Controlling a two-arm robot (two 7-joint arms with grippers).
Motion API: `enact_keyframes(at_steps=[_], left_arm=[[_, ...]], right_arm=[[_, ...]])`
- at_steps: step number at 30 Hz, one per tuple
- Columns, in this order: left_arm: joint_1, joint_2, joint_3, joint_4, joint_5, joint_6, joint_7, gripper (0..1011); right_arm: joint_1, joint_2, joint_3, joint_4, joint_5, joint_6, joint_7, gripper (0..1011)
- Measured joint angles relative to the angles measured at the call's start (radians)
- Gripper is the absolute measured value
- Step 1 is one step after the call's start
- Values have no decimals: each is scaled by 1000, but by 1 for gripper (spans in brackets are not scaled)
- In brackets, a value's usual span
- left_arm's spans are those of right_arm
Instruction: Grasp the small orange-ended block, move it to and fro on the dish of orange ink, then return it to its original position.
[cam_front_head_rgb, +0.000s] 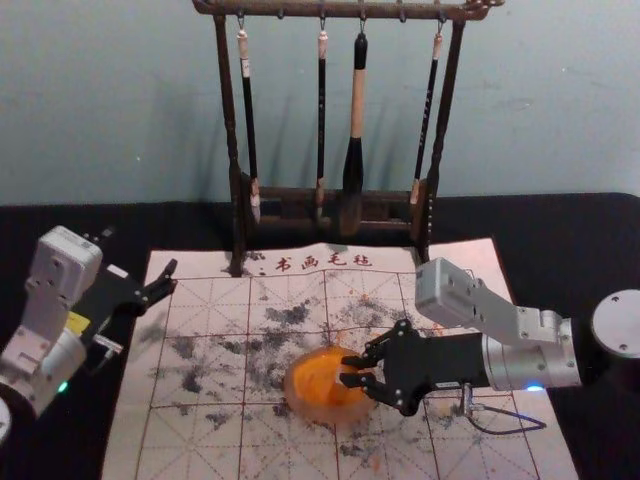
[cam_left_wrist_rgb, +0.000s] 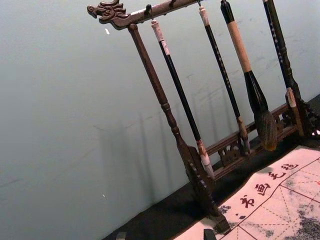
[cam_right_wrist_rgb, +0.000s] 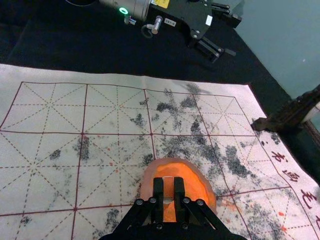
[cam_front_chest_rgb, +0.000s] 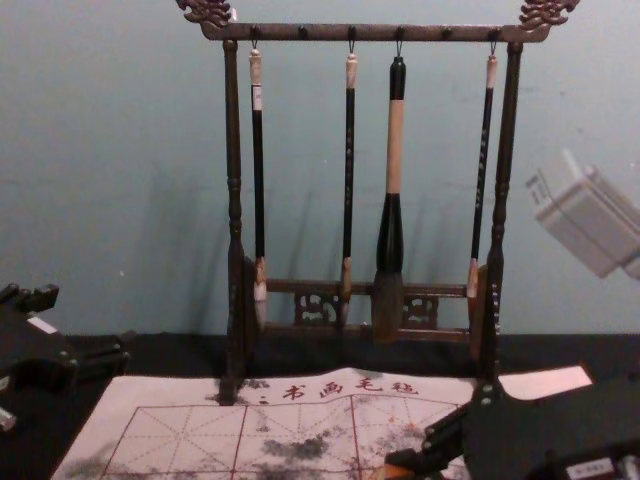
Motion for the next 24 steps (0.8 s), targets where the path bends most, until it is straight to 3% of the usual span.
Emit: enact_keyframes(at_steps=[15,24], left_arm=[[0,0,0,0,0,0,0,1001],[0,0,0,0,0,0,0,1001]], right_arm=[[36,-39,-3,56,-10,11,-21,90],[45,-42,7,76,-13,18,-29,88]])
